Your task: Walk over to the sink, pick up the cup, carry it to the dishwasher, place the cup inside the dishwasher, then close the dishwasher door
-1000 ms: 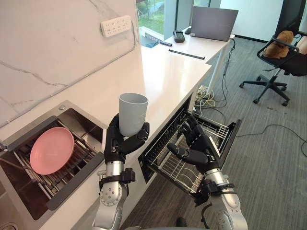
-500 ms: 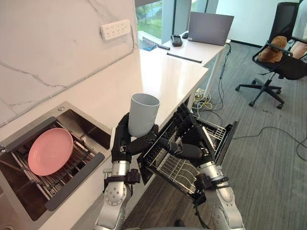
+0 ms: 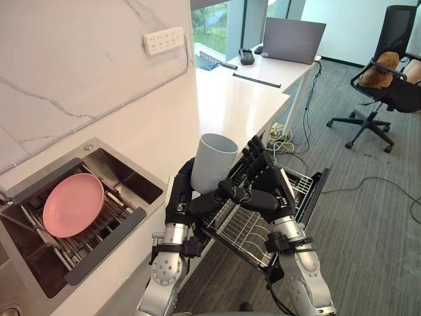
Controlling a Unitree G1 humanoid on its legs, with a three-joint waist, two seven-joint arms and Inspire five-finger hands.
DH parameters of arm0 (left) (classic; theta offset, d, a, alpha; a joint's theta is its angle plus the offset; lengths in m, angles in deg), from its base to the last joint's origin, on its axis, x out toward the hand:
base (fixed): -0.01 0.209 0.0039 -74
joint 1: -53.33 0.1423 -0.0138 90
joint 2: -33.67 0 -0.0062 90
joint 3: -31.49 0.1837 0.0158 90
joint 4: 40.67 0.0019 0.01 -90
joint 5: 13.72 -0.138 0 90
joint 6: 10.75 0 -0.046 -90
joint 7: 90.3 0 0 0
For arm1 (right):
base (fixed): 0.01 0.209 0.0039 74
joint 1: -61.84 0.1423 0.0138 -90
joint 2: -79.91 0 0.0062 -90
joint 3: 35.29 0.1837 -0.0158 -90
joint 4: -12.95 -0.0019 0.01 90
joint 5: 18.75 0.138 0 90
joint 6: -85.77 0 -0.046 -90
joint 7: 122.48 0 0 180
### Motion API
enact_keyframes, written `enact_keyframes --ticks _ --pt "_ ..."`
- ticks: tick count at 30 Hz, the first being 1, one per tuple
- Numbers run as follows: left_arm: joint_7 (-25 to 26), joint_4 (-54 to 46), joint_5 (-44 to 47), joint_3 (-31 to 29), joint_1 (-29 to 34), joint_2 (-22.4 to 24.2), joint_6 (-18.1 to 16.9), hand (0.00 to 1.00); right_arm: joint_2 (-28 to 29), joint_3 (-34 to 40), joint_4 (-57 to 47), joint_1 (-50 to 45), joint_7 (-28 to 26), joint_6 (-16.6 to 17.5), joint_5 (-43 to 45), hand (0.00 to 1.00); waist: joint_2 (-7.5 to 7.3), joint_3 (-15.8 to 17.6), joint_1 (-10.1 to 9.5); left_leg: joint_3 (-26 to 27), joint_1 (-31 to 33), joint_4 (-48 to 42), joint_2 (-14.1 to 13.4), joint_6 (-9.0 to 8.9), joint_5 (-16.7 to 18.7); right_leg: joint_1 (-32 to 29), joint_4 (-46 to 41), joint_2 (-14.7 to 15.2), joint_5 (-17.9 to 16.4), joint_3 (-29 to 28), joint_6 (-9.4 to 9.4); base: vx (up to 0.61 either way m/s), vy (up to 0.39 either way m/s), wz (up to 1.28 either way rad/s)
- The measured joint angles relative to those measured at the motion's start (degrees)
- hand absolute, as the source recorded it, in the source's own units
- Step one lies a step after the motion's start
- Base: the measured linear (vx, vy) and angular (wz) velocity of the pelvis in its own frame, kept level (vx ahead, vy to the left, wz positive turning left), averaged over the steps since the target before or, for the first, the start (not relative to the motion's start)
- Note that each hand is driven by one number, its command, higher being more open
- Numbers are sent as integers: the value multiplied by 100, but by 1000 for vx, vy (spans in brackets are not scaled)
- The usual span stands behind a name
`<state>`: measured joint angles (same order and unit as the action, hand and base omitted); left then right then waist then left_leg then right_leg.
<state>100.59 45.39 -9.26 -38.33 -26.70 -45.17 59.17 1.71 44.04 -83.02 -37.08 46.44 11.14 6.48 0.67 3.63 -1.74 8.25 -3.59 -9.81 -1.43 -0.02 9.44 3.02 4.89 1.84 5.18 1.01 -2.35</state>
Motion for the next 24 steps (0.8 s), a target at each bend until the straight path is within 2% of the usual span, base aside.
enact_keyframes --ticks 18,19,24 --pt "-197 238 -5 368 2 -84 309 0 -71 -138 255 325 41 0 -4 100 -91 -56 -44 -33 93 0 133 96 -62 -73 1 138 51 42 -80 -4 2 1" --pt "-197 243 -5 373 2 -84 309 0 -84 -139 260 333 45 0 -3 0 -91 -56 -45 -37 96 0 138 101 -65 -69 0 142 53 47 -82 -23 7 4" --pt "-197 245 -4 388 2 -86 296 0 -123 -137 275 394 111 0 -3 0 -107 -66 -49 -62 97 0 156 120 -76 -60 1 163 58 73 -90 -34 1 3"
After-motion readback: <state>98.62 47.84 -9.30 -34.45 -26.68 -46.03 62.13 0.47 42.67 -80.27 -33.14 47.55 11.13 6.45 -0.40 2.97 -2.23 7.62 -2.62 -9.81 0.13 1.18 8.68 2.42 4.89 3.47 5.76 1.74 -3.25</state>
